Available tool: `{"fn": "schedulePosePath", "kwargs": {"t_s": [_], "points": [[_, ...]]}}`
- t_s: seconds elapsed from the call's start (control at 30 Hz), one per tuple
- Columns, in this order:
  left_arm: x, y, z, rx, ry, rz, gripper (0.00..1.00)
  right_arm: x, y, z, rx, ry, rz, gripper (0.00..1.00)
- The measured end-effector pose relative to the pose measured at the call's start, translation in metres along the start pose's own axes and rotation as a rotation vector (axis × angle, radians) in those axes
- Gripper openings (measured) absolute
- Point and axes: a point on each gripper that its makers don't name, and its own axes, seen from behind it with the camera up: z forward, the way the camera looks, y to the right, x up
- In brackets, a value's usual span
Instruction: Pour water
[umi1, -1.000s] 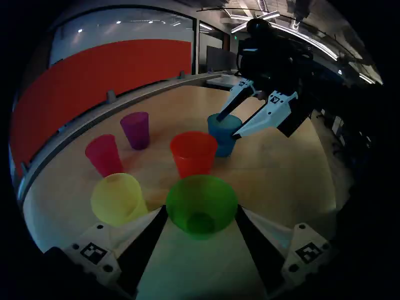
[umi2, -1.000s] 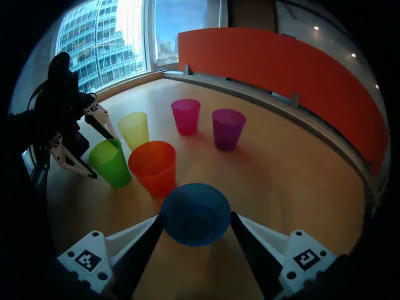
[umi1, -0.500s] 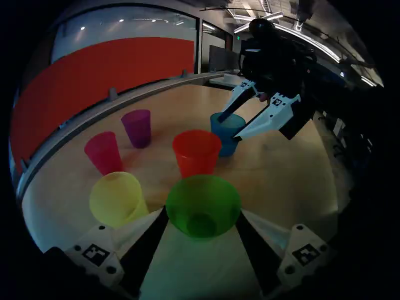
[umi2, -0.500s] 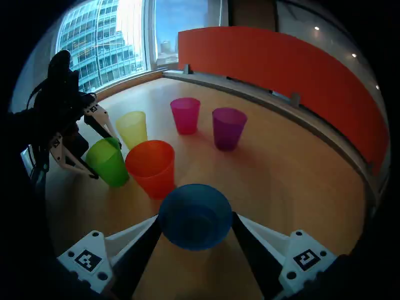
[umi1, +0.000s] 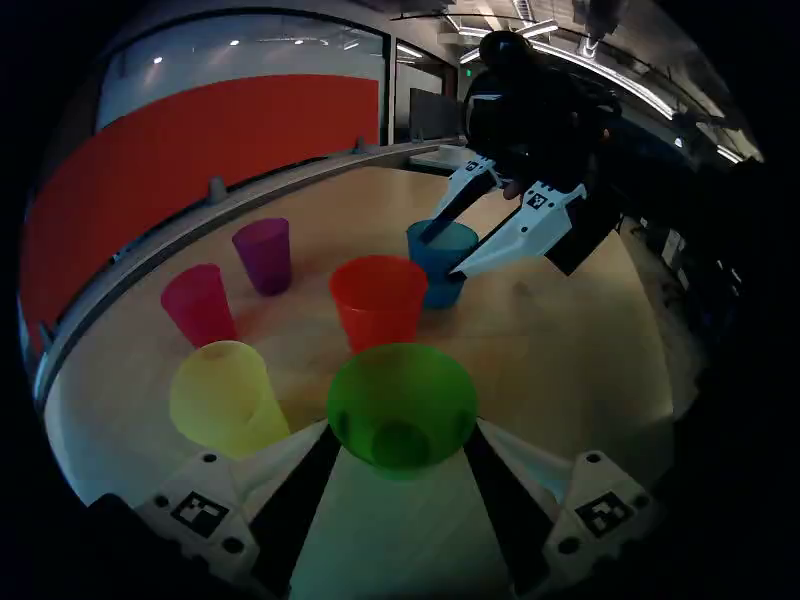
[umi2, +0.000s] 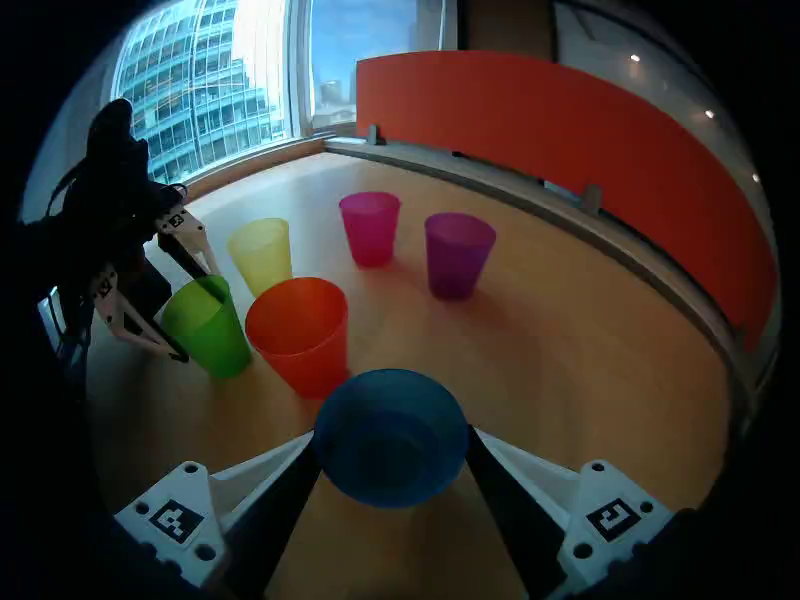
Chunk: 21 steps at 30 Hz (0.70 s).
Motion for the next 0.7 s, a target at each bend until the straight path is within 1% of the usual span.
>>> {"fn": "schedulePosePath", "kwargs": {"t_s": [0.17, 0.27, 0.33, 0.6, 0.7], "points": [[0.002, 0.001, -0.002, -0.005, 0.012, -0.012, 0.83, 0.000, -0.001, 0.001, 0.005, 0.002, 0.005, 1.00], [0.003, -0.001, -0.004, -0.001, 0.018, -0.015, 0.83, 0.000, -0.003, 0.001, 0.012, 0.003, 0.005, 0.94], [0.004, -0.002, -0.005, 0.003, 0.021, -0.016, 0.83, 0.000, -0.003, 0.001, 0.013, 0.005, 0.002, 0.92], [0.005, -0.001, -0.010, 0.007, 0.030, -0.028, 0.83, -0.001, -0.003, -0.002, 0.003, 0.015, -0.016, 0.90], [0.008, -0.001, -0.014, 0.011, 0.039, -0.031, 0.83, -0.001, -0.004, -0.004, 0.001, 0.019, -0.012, 0.90]]}}
